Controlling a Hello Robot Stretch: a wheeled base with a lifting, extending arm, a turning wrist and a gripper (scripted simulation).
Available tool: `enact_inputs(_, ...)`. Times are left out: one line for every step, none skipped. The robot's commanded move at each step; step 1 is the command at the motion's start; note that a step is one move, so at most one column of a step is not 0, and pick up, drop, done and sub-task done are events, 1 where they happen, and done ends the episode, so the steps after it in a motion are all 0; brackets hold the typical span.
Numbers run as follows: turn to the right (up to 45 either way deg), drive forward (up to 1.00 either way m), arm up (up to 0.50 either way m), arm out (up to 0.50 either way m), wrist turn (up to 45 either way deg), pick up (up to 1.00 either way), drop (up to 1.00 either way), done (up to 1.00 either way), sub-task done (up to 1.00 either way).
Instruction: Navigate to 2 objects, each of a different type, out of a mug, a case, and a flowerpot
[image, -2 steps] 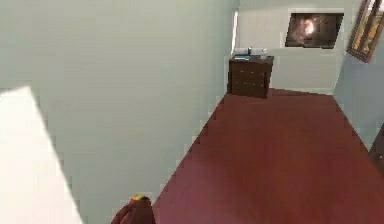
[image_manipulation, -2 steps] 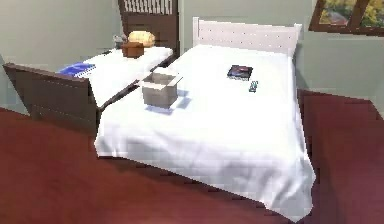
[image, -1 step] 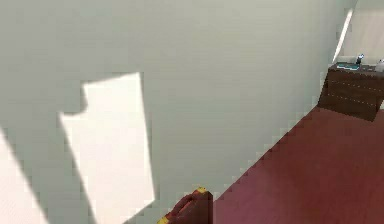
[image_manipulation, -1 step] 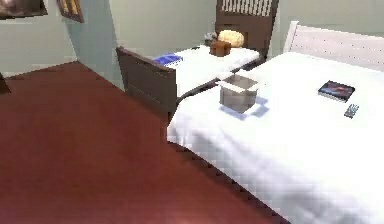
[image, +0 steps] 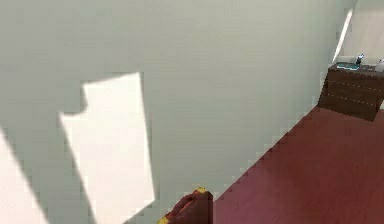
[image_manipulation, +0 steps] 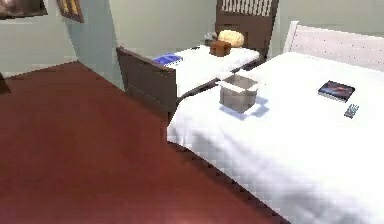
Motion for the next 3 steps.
enact_inputs(45.0,0.0,0.0,0.0,0.0,0.0,0.0,0.0,0.0)
enact_inputs(0.0,1.0,0.0,0.0,0.0,0.0,0.0,0.0,0.0)
enact_inputs(0.0,1.0,0.0,0.0,0.0,0.0,0.0,0.0,0.0)
